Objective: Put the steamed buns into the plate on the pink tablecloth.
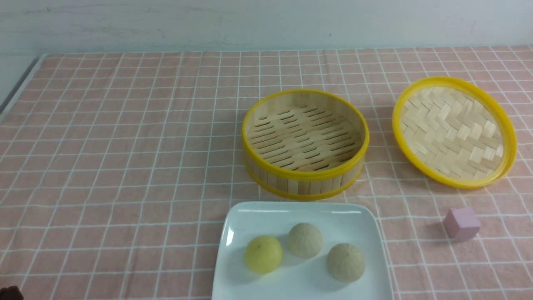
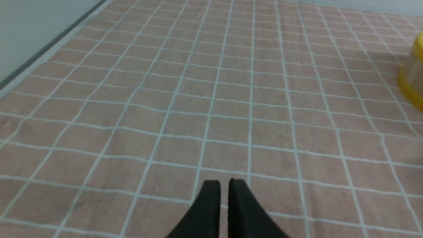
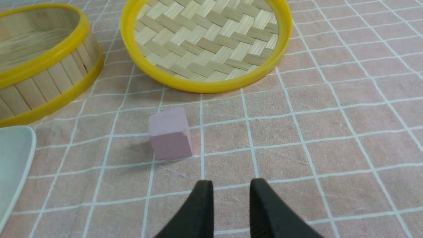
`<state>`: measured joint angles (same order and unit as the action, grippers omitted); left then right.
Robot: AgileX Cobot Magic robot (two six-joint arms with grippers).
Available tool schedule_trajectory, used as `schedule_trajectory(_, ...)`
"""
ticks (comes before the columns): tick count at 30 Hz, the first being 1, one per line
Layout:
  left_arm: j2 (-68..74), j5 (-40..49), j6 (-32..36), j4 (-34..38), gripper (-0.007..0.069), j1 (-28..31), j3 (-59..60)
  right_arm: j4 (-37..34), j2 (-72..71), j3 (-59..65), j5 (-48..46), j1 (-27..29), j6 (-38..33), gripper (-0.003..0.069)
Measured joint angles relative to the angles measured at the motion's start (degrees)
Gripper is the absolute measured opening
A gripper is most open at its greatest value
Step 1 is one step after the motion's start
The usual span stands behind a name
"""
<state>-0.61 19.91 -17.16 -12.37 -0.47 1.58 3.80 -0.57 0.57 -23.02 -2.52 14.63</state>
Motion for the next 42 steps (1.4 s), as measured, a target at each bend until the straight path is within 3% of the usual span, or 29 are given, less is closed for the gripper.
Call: schedule_trajectory(42, -0.05, 1.53, -0.16, -0.35, 0.0106, 1.16, -0.06, 0.05, 0.0, 0.0, 0.04, 0.0, 0.0, 0.023)
